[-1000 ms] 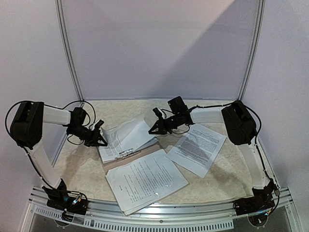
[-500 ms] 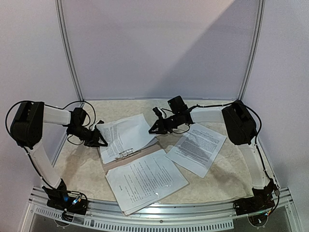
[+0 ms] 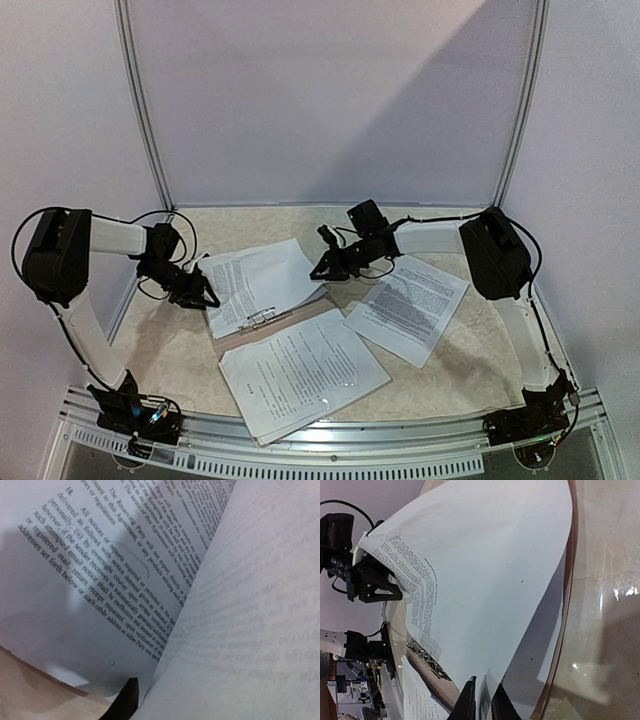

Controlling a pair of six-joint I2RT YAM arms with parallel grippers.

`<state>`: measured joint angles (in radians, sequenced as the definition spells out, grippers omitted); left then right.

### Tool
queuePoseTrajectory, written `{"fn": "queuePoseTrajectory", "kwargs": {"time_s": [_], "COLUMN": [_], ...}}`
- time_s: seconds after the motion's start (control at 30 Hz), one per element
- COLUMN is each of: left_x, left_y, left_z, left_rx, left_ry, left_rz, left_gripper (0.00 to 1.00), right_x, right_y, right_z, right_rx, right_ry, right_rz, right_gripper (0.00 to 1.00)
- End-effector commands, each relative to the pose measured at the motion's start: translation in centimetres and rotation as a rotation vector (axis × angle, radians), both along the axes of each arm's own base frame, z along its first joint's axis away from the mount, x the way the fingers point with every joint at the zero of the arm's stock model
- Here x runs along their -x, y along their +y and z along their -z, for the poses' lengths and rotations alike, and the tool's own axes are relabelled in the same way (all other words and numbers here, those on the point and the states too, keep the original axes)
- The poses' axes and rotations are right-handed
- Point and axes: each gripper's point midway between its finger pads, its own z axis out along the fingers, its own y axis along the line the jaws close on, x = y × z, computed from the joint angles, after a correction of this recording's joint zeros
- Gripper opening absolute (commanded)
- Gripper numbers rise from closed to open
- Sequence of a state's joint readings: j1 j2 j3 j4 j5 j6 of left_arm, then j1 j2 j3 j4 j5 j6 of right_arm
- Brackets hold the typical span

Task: Put the files into the folder
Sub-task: Place the file on the spring clip of the folder.

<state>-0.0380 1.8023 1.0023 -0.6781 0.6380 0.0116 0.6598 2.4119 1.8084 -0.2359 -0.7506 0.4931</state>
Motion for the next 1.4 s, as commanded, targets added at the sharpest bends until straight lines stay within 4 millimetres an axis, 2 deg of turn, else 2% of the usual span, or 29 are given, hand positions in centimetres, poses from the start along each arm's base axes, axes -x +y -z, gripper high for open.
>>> {"fn": "queuePoseTrajectory", "kwargs": {"time_s": [0.0,0.07,0.3,0.6,0.97,1.37], "left_x": [-0.5,-0.4,-0.2,-0.1,-0.1,0.1], "left_y": [1.2,1.2,1.2,2.1,1.8,0.9], "left_z": [-0.1,0.0,0.1,-0.1,0.1,0.0], "left_rx": [-0.056,-0.059,-0.052,-0.066,-0.042,-0.025], "left_ry": [-0.001,0.002,0.018,0.014,0.026,0.015], "left_rz": [-0.01,-0.009,-0.014,-0.035,-0.036,-0.011], "left_gripper": [0.29,0.25,0.0,0.0,0.0,0.0], "right_x": [-0.6,-0.6,-0.1,0.1,0.2,0.7], "right_y": [0.2,0.4,1.1,1.1,0.8,-0.1], "right_z": [0.0,0.0,0.1,0.0,0.6,1.9], "right_rx": [-0.003,-0.008,-0.018,-0.018,0.004,0.07], "right_ry": [-0.005,-0.002,0.014,0.015,0.015,0.023], "right_rz": [0.011,0.008,-0.01,-0.017,-0.018,-0.019], "right_gripper": [0.11,0.09,0.05,0.04,0.04,0.14]}}
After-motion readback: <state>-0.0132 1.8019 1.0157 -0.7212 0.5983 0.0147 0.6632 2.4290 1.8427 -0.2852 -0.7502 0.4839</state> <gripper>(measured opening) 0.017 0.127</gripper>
